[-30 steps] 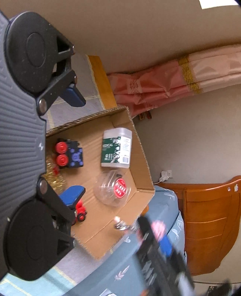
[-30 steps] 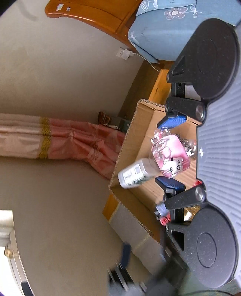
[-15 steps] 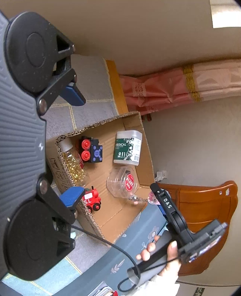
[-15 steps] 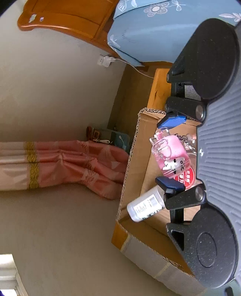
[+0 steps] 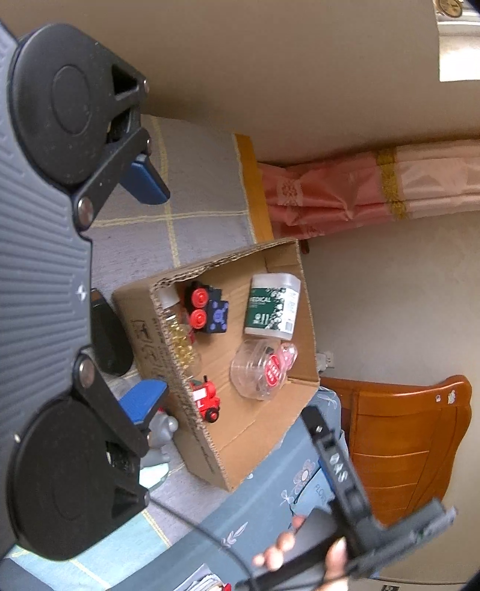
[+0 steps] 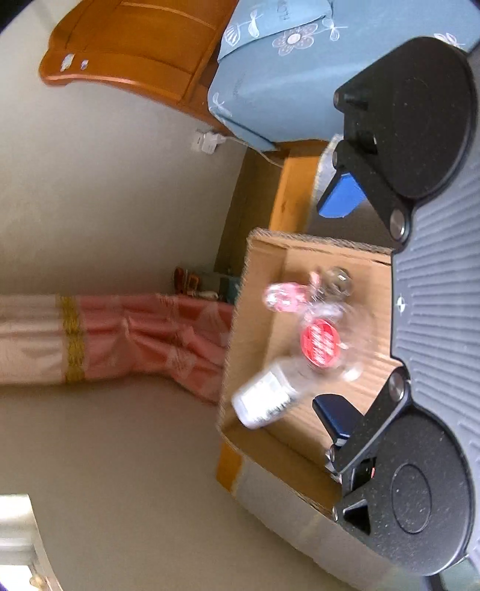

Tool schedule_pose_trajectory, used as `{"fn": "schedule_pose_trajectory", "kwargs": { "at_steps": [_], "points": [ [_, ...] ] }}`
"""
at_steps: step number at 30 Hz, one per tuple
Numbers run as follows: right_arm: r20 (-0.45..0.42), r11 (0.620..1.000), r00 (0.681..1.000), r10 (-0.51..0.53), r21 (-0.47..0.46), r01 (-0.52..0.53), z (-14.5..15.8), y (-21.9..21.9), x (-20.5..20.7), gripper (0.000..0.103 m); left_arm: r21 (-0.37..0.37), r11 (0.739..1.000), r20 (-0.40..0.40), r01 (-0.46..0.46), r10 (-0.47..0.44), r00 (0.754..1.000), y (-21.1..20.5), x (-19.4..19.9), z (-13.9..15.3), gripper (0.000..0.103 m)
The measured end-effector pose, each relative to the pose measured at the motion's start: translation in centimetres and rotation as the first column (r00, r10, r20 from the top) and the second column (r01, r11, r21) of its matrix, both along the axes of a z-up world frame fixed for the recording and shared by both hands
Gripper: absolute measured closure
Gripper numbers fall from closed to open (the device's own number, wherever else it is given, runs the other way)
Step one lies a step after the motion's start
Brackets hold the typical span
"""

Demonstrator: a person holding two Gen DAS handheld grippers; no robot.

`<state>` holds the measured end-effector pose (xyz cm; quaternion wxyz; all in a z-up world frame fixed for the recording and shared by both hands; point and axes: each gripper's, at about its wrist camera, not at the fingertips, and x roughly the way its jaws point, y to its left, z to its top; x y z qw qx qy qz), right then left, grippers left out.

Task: Organize rigid objects
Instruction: 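Withdraw both grippers and move the left gripper toward the clear plastic jar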

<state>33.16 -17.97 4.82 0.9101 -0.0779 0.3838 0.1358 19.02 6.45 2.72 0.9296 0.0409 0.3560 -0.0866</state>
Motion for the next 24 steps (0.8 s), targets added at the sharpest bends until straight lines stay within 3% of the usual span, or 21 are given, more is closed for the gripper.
{"fn": "schedule_pose_trajectory", "kwargs": {
  "at_steps": [6, 15, 20, 24],
  "points": [
    [-0.001, 1.000, 1.000, 0.006, -0.010, -0.006, -1.0, 0.0, -5.1, 0.000, -0.003, 1.000, -0.008, -0.010, 0.010, 1.000, -0.3, -1.4, -0.5, 0.002],
    [-0.055, 0.998, 0.997, -0.057, -0.037, 0.055, -7.3, -0.8, -11.8, 0.000, 0.019, 1.000, -0.005, 0.010, -0.010, 1.000, -1.4, -3.6, -1.6, 0.002],
    [-0.092, 0.992, 0.988, -0.125, -0.028, 0.123, -10.8, -0.8, -13.3, 0.000, 0.010, 0.999, -0.026, 0.045, -0.045, 0.999, -2.3, -4.0, -2.7, 0.002],
    [-0.068, 0.982, 0.980, -0.185, -0.041, 0.182, -12.2, -0.8, -13.7, 0.000, -0.010, 0.999, -0.046, 0.044, -0.044, 0.998, -2.5, -3.7, -3.4, 0.002]
  ]
}}
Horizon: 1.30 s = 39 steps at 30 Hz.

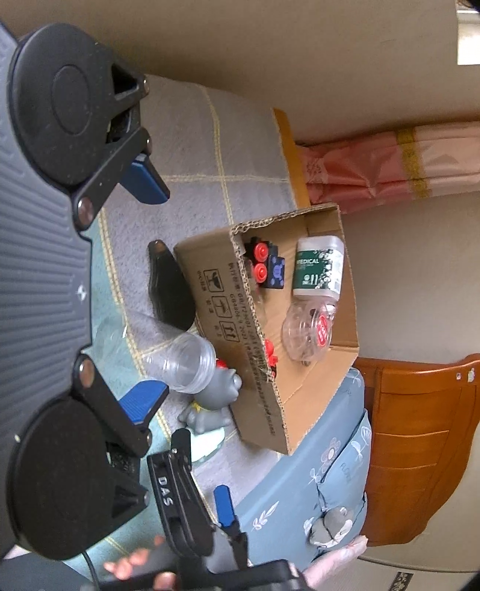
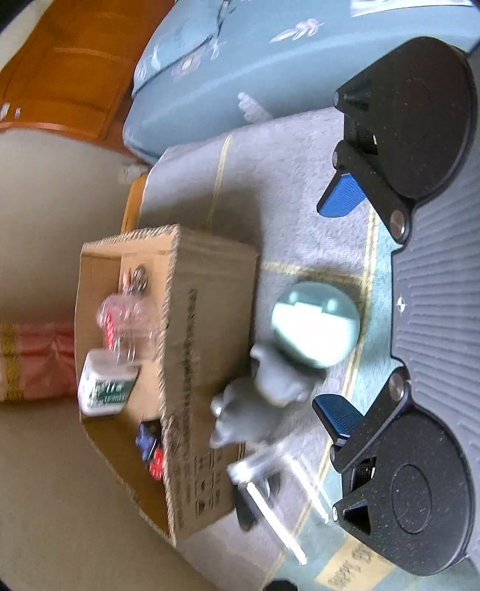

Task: Organize rigid objects
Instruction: 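Withdraw both grippers and move the left gripper toward the clear plastic jar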

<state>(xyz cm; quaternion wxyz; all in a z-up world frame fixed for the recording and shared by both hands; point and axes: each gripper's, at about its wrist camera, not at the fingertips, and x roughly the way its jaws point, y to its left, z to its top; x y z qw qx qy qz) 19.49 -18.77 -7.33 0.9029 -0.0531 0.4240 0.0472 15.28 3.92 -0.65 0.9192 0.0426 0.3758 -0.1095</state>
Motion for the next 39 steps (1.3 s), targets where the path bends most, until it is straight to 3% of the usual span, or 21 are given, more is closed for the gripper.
{"fn": "schedule_pose_trajectory", "kwargs": {
  "at_steps": [6, 10, 18, 22, 33, 39],
  "points": [
    [-0.007, 1.000, 1.000, -0.013, 0.014, 0.013, -1.4, 0.2, 0.5, 0.000, -0.032, 0.999, -0.016, -0.041, 0.040, 0.999, 0.7, 1.3, -0.4, 0.002],
    [0.010, 0.999, 1.000, -0.018, 0.037, 0.018, -2.1, -0.4, 0.3, 0.000, -0.070, 0.998, -0.029, -0.009, 0.007, 1.000, 0.4, 1.9, -0.7, 0.002],
    [0.040, 0.999, 0.999, -0.016, 0.040, 0.015, -2.1, -1.2, -0.2, 0.000, 0.002, 0.993, -0.079, 0.116, -0.115, 0.990, -1.8, 1.6, -2.9, 0.002],
    [0.035, 0.999, 0.999, -0.030, 0.037, 0.029, -2.1, -1.4, -0.3, 0.000, 0.040, 0.996, -0.106, 0.082, -0.077, 0.991, -0.7, 1.4, -4.0, 0.002],
    [0.040, 0.998, 0.998, -0.044, 0.035, 0.043, -2.1, -1.8, -1.6, 0.000, 0.041, 0.997, -0.135, -0.058, 0.063, 0.989, 3.5, 1.8, -5.2, 0.002],
    [0.033, 0.999, 0.999, -0.028, 0.035, 0.027, -2.1, -1.9, -1.9, 0.000, 0.009, 0.999, -0.139, 0.049, -0.047, 0.989, 1.7, 0.1, -5.5, 0.002]
  ]
}}
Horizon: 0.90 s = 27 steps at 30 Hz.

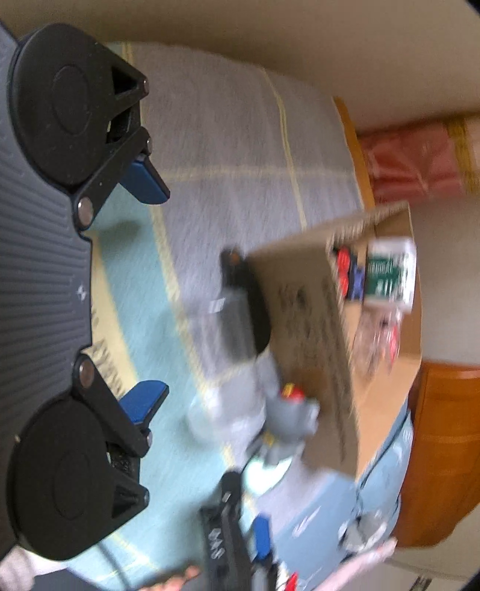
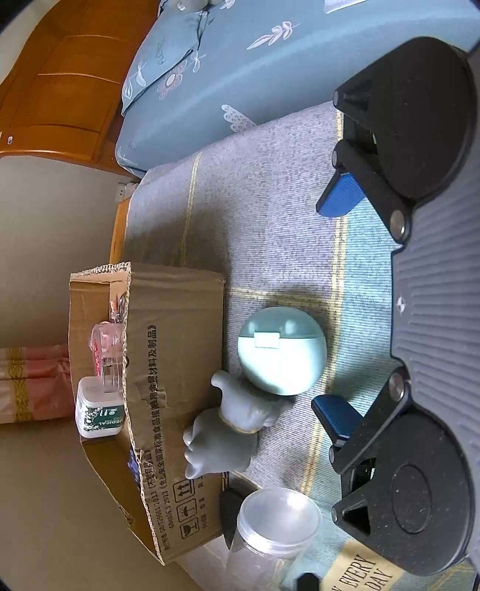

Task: Organize rigid objects
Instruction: 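Withdraw both grippers and move the left gripper toward the clear plastic jar, then close the left gripper around the clear plastic jar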

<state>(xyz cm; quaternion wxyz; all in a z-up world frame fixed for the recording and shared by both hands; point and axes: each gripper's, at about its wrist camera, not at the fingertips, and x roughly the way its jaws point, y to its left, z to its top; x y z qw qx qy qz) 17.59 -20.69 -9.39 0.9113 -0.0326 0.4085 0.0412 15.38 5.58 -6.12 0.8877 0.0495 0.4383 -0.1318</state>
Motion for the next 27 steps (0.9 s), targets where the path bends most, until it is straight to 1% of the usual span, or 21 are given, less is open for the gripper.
{"fn": "schedule_pose_trajectory", "kwargs": {
  "at_steps": [2, 5, 7, 9, 14, 21, 25, 27],
  "points": [
    [0.004, 1.000, 1.000, 0.000, 0.000, 0.000, 0.0, 0.0, -0.1, 0.000, -0.006, 1.000, -0.013, 0.015, -0.015, 1.000, -1.1, -0.3, -0.5, 0.002],
    [0.005, 1.000, 1.000, 0.000, 0.000, 0.000, 0.0, 0.0, -0.1, 0.000, -0.005, 1.000, -0.025, 0.012, -0.012, 1.000, -2.6, -0.4, -1.7, 0.002],
    [0.006, 1.000, 1.000, 0.004, 0.000, -0.004, -0.1, 0.0, -0.2, 0.000, 0.026, 1.000, 0.003, 0.004, -0.004, 1.000, -3.5, -0.4, -2.1, 0.000],
    [0.010, 1.000, 1.000, 0.008, 0.001, -0.008, -0.1, -0.1, -0.3, 0.000, 0.014, 1.000, 0.024, -0.008, 0.008, 1.000, -3.9, -0.3, -2.2, 0.001],
    [0.023, 1.000, 0.999, 0.023, 0.002, -0.023, -0.2, -0.2, -0.5, 0.000, 0.006, 0.998, 0.042, -0.066, 0.065, 0.997, -4.9, 0.3, -2.0, 0.001],
    [0.037, 0.999, 0.998, 0.053, 0.003, -0.053, -0.2, -0.3, -0.7, 0.000, 0.005, 0.994, 0.062, -0.112, 0.111, 0.992, -5.4, 1.2, -1.2, 0.001],
    [0.029, 0.994, 0.993, 0.113, 0.003, -0.113, -0.1, -0.4, 0.1, 0.000, -0.014, 0.993, 0.078, -0.119, 0.120, 0.990, -5.3, 1.6, -0.4, 0.001],
    [0.020, 0.989, 0.989, 0.145, 0.002, -0.145, 0.0, -0.3, 0.6, 0.000, -0.024, 0.993, 0.081, -0.116, 0.117, 0.990, -5.3, 1.9, -0.1, 0.006]
  ]
}}
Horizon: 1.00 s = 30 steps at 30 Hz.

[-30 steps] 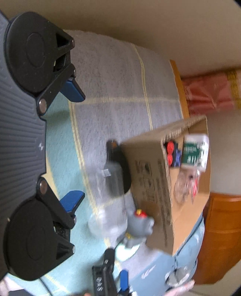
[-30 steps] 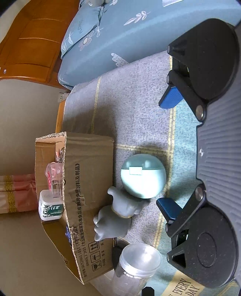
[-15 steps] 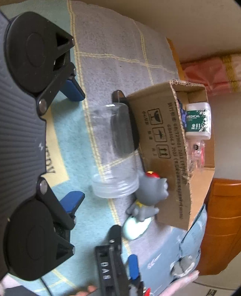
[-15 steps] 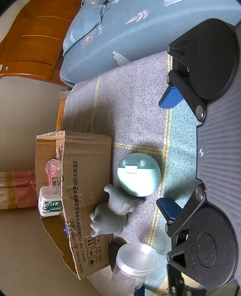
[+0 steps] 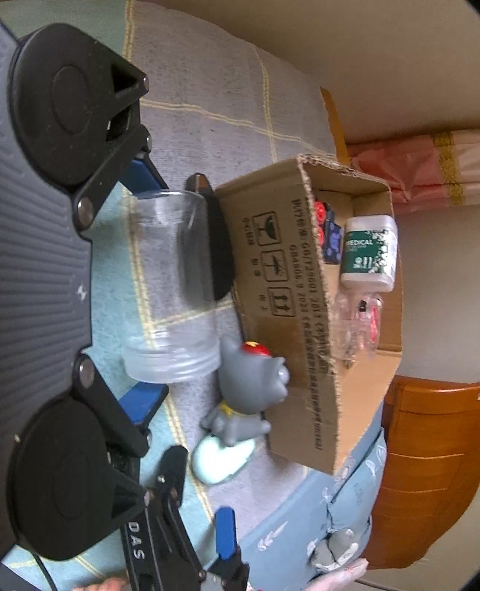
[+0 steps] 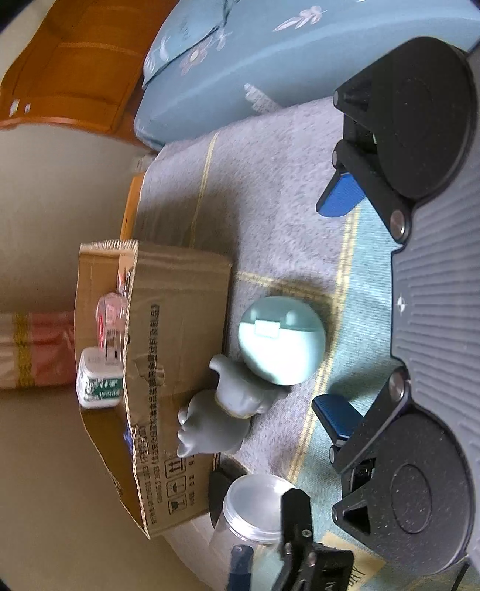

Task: Organize rigid objects
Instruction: 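Close the left gripper around the clear plastic jar, then grasp the light-blue round case with the right gripper while the left holds the jar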

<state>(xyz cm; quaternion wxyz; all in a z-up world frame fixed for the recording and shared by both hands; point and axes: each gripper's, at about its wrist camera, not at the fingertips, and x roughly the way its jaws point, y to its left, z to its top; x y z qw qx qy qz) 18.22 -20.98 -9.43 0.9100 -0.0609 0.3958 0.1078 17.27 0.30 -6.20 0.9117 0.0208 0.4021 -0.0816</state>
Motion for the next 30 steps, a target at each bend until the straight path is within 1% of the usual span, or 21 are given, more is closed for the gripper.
{"fn": "schedule_pose_trajectory", "kwargs": {
  "at_steps": [2, 9, 14, 17, 19, 23, 24, 27, 30],
  "points": [
    [-0.001, 0.999, 0.999, 0.044, 0.000, -0.044, 0.0, 0.3, 0.6, 0.000, 0.002, 1.000, 0.002, 0.005, -0.005, 1.000, 0.1, 0.2, 0.3, 0.013],
    [-0.009, 0.984, 0.984, 0.180, 0.000, -0.180, 0.2, 1.6, 2.1, 0.000, 0.001, 1.000, -0.013, 0.007, -0.007, 1.000, 0.7, 0.3, 0.5, 0.013],
    [-0.036, 0.970, 0.969, 0.244, -0.008, -0.245, 0.4, 2.8, 2.1, 0.000, 0.000, 1.000, -0.020, 0.008, -0.008, 1.000, 0.9, 0.0, 0.4, 0.013],
    [-0.053, 0.966, 0.965, 0.258, -0.002, -0.259, 0.5, 2.9, 1.6, 0.000, -0.010, 1.000, -0.024, 0.005, -0.005, 1.000, 1.4, -0.1, 0.5, 0.013],
    [-0.065, 0.957, 0.955, 0.290, -0.008, -0.291, 0.6, 3.1, 0.7, 0.000, -0.001, 1.000, -0.024, 0.002, -0.002, 1.000, 1.5, -0.1, 0.5, 0.013],
    [-0.098, 0.927, 0.923, 0.371, -0.024, -0.375, 0.8, 3.4, -0.4, 0.000, 0.012, 1.000, -0.026, 0.009, -0.008, 1.000, 1.9, -0.1, 0.5, 0.013],
    [-0.098, 0.921, 0.918, 0.383, -0.030, -0.388, 0.9, 3.2, -0.5, 0.000, 0.014, 1.000, -0.025, 0.009, -0.008, 1.000, 2.0, -0.1, 0.5, 0.013],
    [-0.063, 0.924, 0.926, 0.373, -0.062, -0.376, 0.9, 2.9, 0.2, 0.000, 0.007, 1.000, -0.032, 0.004, -0.004, 0.999, 2.4, 0.0, 0.4, 0.013],
    [-0.044, 0.911, 0.912, 0.407, -0.048, -0.409, 0.7, 2.8, 1.7, 0.000, 0.000, 1.000, -0.037, 0.006, -0.006, 0.999, 2.6, 0.0, 0.4, 0.013]
  ]
}}
